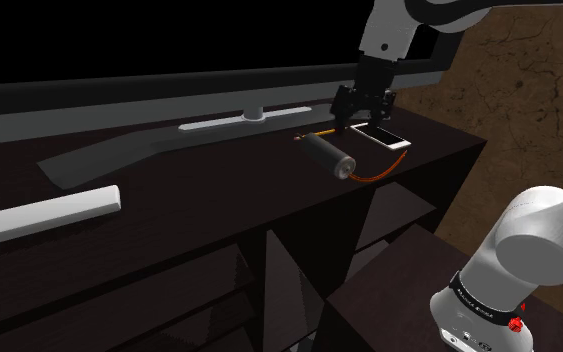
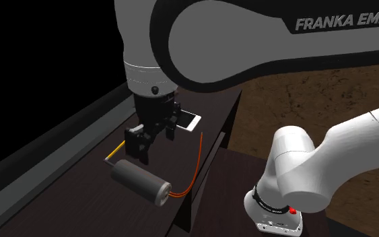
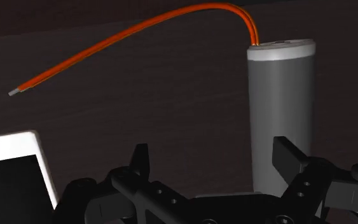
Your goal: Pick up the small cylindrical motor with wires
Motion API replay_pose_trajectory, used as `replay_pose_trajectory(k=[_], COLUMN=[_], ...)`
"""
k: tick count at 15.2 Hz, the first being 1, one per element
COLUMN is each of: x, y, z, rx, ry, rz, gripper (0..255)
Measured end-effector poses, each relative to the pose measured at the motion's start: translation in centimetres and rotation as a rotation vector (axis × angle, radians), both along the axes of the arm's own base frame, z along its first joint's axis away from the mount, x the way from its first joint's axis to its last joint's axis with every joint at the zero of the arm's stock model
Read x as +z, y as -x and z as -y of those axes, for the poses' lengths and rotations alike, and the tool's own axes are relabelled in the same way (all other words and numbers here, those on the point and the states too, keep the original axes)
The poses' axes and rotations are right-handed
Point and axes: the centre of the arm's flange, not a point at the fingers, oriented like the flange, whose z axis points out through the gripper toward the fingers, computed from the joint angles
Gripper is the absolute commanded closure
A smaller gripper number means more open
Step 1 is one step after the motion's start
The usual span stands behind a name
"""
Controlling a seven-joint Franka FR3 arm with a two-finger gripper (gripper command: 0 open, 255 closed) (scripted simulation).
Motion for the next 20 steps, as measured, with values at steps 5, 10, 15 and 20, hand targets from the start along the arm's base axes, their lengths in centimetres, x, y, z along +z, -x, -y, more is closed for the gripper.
replay_pose_trajectory(k=[5,10,15,20], x=[0.5,-1.6,-3.4,-3.4], y=[-0.8,-1.0,-0.9,-0.9], z=[-6.2,-7.0,-7.0,-7.0], rx=[-0.009,-0.012,-0.012,-0.011], ry=[-0.003,-0.004,-0.004,-0.005], rz=[-0.02,-0.023,-0.023,-0.021], gripper=[0,0,255,255])
